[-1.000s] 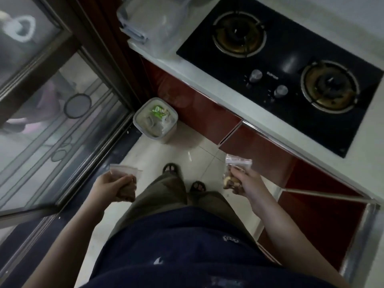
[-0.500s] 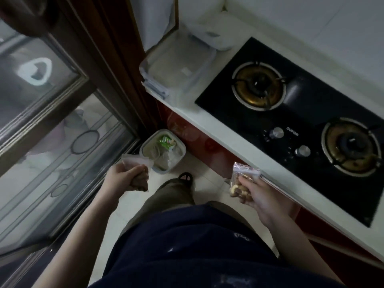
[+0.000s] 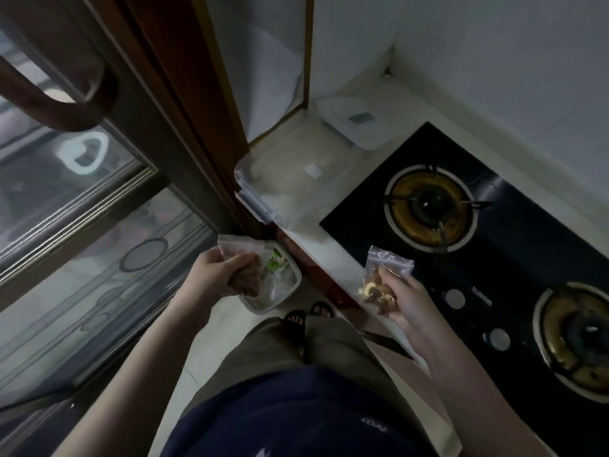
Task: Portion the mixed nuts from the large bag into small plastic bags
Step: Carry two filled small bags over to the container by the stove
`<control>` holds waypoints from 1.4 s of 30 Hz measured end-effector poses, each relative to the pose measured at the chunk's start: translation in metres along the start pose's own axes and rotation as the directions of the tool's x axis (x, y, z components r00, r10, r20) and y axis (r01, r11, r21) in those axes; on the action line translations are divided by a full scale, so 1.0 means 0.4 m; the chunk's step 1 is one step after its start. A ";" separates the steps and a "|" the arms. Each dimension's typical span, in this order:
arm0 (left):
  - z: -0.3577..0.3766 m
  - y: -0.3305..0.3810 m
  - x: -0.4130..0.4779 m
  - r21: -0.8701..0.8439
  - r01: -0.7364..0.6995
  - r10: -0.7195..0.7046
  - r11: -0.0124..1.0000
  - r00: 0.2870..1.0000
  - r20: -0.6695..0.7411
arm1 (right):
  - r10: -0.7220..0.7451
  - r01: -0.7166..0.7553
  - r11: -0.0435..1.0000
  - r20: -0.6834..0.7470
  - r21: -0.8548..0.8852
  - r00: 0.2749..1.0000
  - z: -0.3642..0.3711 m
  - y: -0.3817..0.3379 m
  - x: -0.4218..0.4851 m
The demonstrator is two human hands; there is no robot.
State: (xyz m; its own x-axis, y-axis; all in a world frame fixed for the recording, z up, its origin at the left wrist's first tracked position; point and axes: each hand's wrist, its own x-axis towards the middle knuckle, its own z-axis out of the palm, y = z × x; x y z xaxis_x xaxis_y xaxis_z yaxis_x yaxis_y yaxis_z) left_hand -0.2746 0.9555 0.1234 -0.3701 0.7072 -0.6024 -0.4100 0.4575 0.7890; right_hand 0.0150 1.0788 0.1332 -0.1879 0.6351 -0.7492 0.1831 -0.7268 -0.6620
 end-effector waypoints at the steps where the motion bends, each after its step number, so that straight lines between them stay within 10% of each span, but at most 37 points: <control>1: 0.021 0.010 0.004 -0.044 0.006 -0.007 0.999 1.000 -0.008 | -0.003 0.001 0.999 0.043 0.034 0.999 0.000 -0.025 0.012; 7: 0.112 0.101 0.058 -0.179 -0.049 0.038 0.983 0.997 -0.067 | -0.145 0.114 0.986 0.293 0.121 0.945 -0.002 -0.178 0.099; 11: 0.160 0.172 0.130 -0.222 -0.031 -0.006 0.975 0.987 -0.162 | -0.285 0.354 0.917 0.318 -0.184 0.904 0.055 -0.287 0.164; 17: 0.195 0.218 0.297 0.163 -0.099 0.157 0.982 0.906 -0.394 | -0.591 0.711 0.458 0.415 -0.534 0.692 0.255 -0.401 0.312; 21: 0.207 0.201 0.388 0.047 0.010 0.005 0.999 0.950 -0.311 | -0.508 0.617 0.154 0.474 -0.772 0.720 0.330 -0.409 0.415; 26: 0.225 0.167 0.468 0.034 0.201 -0.183 0.979 0.940 -0.288 | -0.342 0.484 0.022 0.448 -0.875 0.826 0.362 -0.406 0.481; 34: 0.263 0.186 0.484 0.544 0.279 -0.131 0.791 0.947 -0.294 | -0.113 0.472 0.057 0.464 -0.880 0.879 0.402 -0.387 0.517; 38: 0.235 0.210 0.449 0.667 0.200 -0.006 0.718 0.959 -0.282 | -0.297 0.482 -0.048 0.473 -0.875 0.829 0.384 -0.410 0.492; 42: 0.191 0.224 0.355 0.614 -0.057 0.239 0.787 0.946 -0.218 | -0.713 0.578 0.463 0.105 -0.672 0.693 0.333 -0.416 0.436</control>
State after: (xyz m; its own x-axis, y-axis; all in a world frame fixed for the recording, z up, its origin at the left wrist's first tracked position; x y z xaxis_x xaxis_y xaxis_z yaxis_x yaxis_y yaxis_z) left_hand -0.3004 1.1383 0.1177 -0.6299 0.6608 -0.4081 0.2101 0.6509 0.7296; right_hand -0.1768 1.2757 0.1155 -0.3622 0.9310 -0.0455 0.6242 0.2060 -0.7536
